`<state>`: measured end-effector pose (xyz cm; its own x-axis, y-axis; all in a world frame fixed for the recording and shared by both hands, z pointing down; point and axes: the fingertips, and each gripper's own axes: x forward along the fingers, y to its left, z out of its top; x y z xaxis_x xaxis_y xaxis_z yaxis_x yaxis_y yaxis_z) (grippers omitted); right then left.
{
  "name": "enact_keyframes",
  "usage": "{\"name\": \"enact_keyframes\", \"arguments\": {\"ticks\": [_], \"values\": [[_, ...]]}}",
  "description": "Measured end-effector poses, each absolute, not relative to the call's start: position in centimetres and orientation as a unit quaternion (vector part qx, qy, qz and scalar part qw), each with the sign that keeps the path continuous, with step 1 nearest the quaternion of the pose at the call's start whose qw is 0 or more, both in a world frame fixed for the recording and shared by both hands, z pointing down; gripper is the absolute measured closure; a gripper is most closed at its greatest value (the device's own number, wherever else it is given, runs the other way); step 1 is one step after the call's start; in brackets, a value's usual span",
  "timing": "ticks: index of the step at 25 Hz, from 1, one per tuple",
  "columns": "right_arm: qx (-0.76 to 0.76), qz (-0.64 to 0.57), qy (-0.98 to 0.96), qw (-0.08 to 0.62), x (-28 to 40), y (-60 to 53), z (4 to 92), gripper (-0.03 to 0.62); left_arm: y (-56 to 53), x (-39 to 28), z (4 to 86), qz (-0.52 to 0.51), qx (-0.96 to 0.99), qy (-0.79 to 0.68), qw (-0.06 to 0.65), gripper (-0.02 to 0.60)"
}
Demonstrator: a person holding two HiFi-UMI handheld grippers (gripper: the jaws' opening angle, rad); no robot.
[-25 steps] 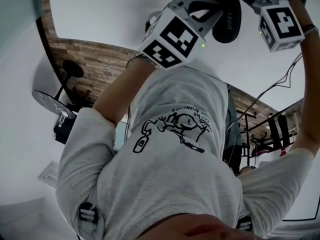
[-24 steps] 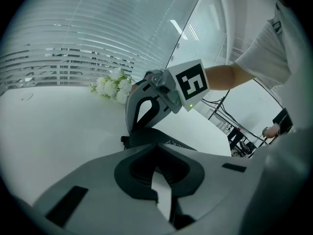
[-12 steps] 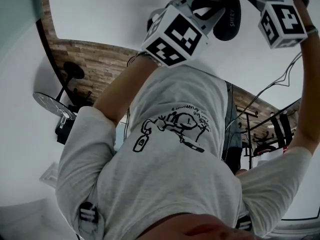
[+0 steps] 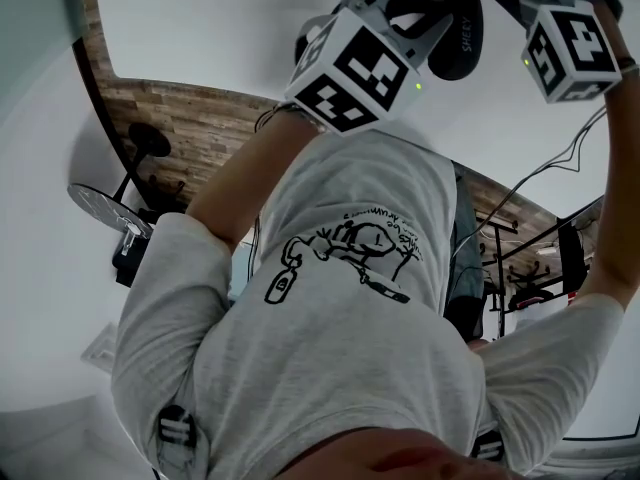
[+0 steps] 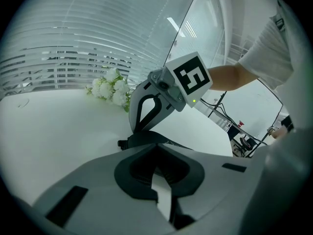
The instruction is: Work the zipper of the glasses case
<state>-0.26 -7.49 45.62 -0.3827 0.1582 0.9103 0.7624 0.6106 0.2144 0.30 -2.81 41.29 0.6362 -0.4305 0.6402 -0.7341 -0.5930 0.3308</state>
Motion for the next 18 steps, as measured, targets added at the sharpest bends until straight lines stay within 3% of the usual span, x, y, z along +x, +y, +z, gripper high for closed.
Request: {"name": "enact_keyframes", "arguments": {"ticks": [18], "values": [[-0.285,-0.269,-0.786,0.478,0.9,-7.2,45.2,0.594,-2.9,0.3,41.3,0.262,0.854,-0.339,0.294,0.561]]}}
